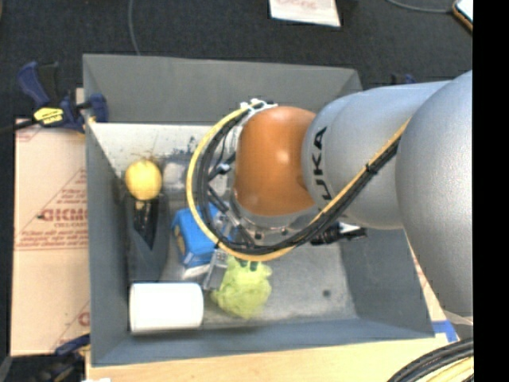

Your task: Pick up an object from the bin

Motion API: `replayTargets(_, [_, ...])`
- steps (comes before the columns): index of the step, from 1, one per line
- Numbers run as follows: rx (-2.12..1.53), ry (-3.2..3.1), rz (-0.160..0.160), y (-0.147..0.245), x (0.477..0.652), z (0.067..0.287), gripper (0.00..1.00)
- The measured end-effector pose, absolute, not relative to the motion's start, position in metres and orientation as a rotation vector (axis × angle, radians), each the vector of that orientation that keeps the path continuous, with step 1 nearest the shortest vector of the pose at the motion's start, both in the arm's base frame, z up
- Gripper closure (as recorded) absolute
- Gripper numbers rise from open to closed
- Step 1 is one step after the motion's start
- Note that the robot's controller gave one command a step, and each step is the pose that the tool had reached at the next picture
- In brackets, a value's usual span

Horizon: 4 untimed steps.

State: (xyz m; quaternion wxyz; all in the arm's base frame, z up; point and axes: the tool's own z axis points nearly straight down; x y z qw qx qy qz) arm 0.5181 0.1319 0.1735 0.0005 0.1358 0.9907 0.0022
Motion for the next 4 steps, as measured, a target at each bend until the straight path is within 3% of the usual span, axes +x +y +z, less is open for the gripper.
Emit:
replayTargets(1, [0.379,3.115,0.001,0.138,0.514,0.156,0.0])
replayTargets(2, [0.451,3.101,0.006,0.117,0.511,0.194,0.0])
replayTargets(3, [0.362,3.111,0.007,0.145,0.523,0.272,0.0])
replayTargets(4, [0.443,3.114,-0.003,0.103,0.518,0.385,0.0])
